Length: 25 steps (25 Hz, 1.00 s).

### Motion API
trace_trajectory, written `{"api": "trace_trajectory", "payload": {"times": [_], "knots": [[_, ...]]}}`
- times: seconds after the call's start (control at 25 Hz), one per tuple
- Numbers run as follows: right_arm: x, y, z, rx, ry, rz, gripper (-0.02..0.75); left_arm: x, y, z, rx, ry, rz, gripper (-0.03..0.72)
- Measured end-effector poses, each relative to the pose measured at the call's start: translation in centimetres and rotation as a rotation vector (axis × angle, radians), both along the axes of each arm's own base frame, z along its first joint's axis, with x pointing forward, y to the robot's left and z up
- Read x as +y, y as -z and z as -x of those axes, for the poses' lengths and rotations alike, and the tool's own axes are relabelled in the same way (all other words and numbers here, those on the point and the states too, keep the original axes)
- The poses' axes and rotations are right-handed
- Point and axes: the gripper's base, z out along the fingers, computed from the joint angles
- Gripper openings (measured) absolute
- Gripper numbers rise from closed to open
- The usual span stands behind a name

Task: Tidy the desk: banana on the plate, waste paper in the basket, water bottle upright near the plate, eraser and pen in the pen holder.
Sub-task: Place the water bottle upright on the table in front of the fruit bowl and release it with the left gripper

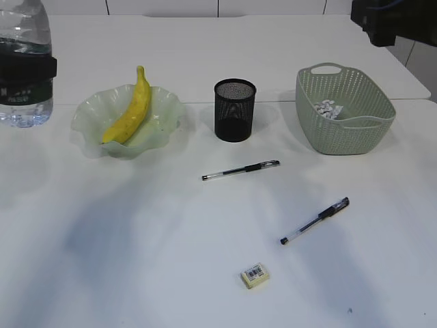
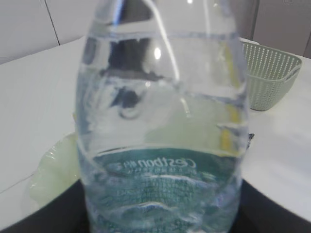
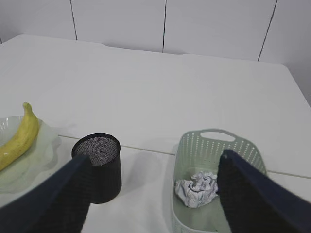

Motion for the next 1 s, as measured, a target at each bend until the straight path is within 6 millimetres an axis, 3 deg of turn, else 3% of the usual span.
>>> {"api": "trace_trajectory", "payload": {"times": [0.6,1.0], "knots": [[0.0,0.0,0.0,0.004,0.007,-0.019,0.587,1.5,0.6,-0.6,0.204,-0.272,0.234,0.386],[0.0,0.0,0.0,0.004,0.007,-0.019,0.586,3.5,1.2,-1.0,0.256,-0.529,0.259,0.386]]}}
